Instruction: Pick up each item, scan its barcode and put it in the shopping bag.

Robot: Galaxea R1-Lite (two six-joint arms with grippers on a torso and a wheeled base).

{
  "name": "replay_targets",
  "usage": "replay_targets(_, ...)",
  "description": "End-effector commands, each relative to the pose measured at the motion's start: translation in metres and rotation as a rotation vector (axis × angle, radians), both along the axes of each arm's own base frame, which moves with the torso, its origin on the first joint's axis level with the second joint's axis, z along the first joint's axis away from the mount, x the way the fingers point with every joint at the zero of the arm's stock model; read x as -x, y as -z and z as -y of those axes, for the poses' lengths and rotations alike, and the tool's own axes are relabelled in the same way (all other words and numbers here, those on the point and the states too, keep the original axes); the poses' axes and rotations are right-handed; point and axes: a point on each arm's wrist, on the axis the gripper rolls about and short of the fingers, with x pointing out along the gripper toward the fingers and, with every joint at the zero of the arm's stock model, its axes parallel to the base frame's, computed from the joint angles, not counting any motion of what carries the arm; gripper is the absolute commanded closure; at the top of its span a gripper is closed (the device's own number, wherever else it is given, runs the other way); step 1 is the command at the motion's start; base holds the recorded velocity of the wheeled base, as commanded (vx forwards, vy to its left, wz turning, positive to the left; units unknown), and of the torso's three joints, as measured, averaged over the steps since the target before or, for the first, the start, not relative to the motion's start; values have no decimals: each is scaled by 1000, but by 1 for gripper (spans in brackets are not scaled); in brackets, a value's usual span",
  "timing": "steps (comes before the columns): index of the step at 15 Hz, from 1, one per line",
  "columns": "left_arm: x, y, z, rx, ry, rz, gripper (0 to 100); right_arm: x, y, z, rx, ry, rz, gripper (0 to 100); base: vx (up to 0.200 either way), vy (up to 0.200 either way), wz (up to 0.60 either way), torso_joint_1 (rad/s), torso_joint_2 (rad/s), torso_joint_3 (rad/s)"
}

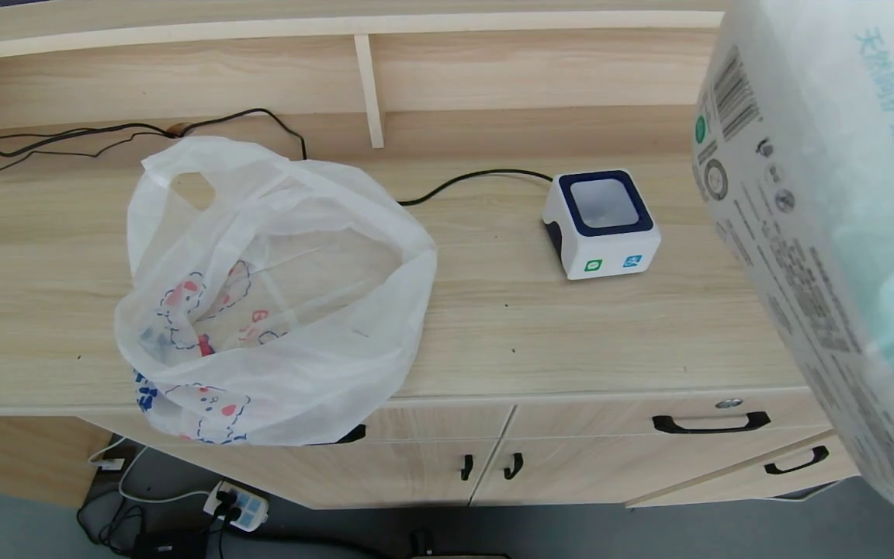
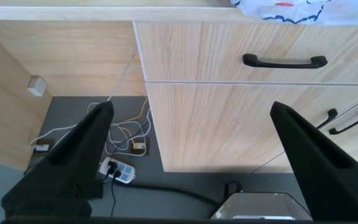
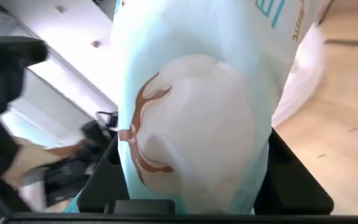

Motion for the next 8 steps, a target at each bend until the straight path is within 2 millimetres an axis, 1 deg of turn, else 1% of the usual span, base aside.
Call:
replay_targets(1,0,0,0,-3,-1,0,0,-63,-19,19,132,341,184,100,0,0,0,0,0,0)
replay_targets(2,0,0,0,-8,-1,0,0,-77,-22,19,187,480,256,100,0,0,0,0,0,0)
replay_targets(3,0,0,0,-14,-1,0,0,-82,-29,17,198,547,293,100,0,0,0,0,0,0)
replay_targets(4,0,0,0,-14,-1,0,0,-81,-32,-2,205,654,292,100,0,0,0,0,0,0)
replay_targets(5,0,0,0,-14,-1,0,0,-78,-25,-16,233,753,247,100,0,0,0,0,0,0)
replay_targets(6,0,0,0,-16,-1,0,0,-74,-12,-31,280,814,200,100,0,0,0,0,0,0)
replay_targets(7,0,0,0,-16,-1,0,0,-71,1,-42,327,828,174,100,0,0,0,0,0,0)
replay_targets(8,0,0,0,-16,-1,0,0,-73,9,-46,377,831,184,100,0,0,0,0,0,0)
